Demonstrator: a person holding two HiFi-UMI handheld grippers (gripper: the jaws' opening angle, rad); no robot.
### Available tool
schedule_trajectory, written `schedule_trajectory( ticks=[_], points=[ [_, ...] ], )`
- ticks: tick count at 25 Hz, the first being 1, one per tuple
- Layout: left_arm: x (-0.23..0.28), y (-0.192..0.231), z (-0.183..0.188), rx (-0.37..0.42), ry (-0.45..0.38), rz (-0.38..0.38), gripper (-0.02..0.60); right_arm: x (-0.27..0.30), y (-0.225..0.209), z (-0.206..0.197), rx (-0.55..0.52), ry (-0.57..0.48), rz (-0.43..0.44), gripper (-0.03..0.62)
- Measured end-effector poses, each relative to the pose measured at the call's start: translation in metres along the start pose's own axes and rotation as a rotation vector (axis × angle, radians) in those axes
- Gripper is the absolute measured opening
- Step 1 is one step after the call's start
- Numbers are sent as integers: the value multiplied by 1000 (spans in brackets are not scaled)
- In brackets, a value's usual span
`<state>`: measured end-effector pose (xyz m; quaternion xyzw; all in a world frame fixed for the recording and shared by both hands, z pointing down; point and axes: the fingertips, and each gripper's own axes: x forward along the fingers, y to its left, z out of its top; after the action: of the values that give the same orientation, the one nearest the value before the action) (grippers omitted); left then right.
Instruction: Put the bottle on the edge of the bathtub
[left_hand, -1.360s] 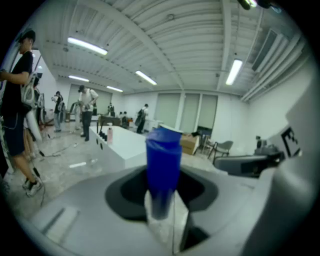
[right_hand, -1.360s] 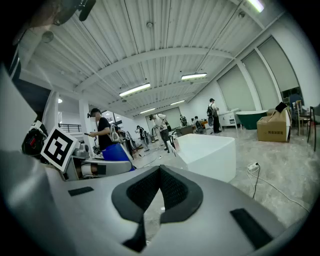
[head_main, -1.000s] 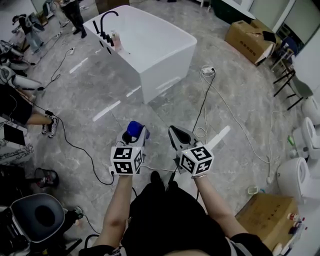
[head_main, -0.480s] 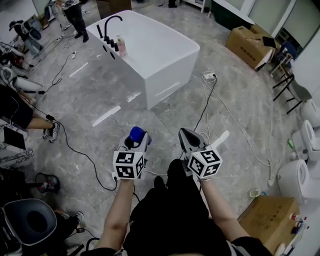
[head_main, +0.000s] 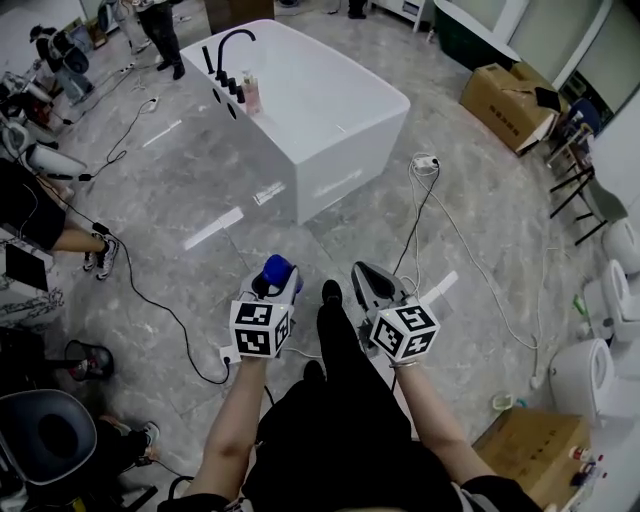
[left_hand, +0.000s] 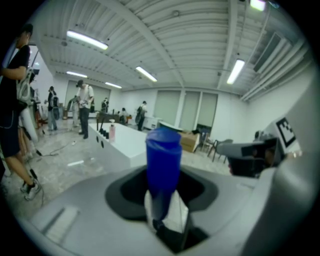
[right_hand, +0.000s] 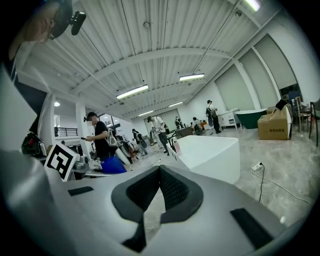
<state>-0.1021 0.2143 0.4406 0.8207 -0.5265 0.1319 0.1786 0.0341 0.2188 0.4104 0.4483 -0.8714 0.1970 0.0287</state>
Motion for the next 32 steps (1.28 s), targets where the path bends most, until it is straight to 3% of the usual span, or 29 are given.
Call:
schedule_trajectory(
  ticks=[8, 20, 32],
  points=[
    [59, 32, 20, 14, 21, 22, 156, 60, -30, 7, 33, 13, 36, 2],
    [191, 74, 75, -6, 47, 68, 156, 159, -118, 49, 48, 64, 81, 2],
    [285, 113, 126, 23, 35, 103, 156, 220, -176, 65, 73, 97, 88, 2]
  ],
)
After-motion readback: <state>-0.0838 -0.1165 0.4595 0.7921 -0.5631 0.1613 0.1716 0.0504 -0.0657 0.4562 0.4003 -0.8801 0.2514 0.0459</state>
